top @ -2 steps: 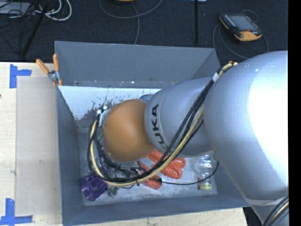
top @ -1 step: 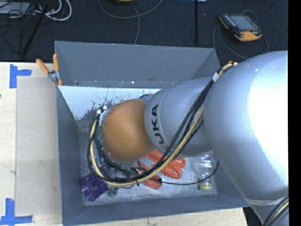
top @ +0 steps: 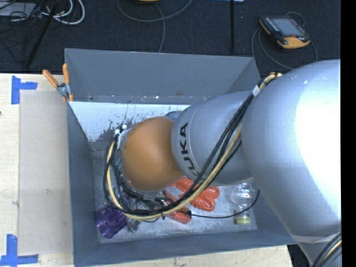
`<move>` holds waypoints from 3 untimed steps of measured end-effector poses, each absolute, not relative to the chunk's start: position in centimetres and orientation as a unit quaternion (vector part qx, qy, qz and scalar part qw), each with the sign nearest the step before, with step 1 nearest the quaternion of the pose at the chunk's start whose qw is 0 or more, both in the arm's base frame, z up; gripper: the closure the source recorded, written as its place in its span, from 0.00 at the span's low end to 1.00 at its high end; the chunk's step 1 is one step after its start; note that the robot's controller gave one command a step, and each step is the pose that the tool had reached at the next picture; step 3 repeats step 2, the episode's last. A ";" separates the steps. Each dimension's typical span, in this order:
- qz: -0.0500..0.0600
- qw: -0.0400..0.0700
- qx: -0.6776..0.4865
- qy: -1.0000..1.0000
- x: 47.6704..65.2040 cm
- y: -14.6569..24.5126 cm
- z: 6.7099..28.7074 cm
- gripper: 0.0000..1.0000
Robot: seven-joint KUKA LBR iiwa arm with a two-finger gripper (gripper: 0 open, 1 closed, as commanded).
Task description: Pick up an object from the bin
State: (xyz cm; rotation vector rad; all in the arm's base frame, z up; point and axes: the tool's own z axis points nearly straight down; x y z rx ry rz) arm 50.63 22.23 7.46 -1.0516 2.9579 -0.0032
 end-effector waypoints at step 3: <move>0.000 -0.003 -0.335 0.942 50.4 22.3 10.3 1.00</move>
Offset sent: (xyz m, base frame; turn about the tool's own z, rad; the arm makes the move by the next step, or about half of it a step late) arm 0.0001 0.0001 0.0182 0.0000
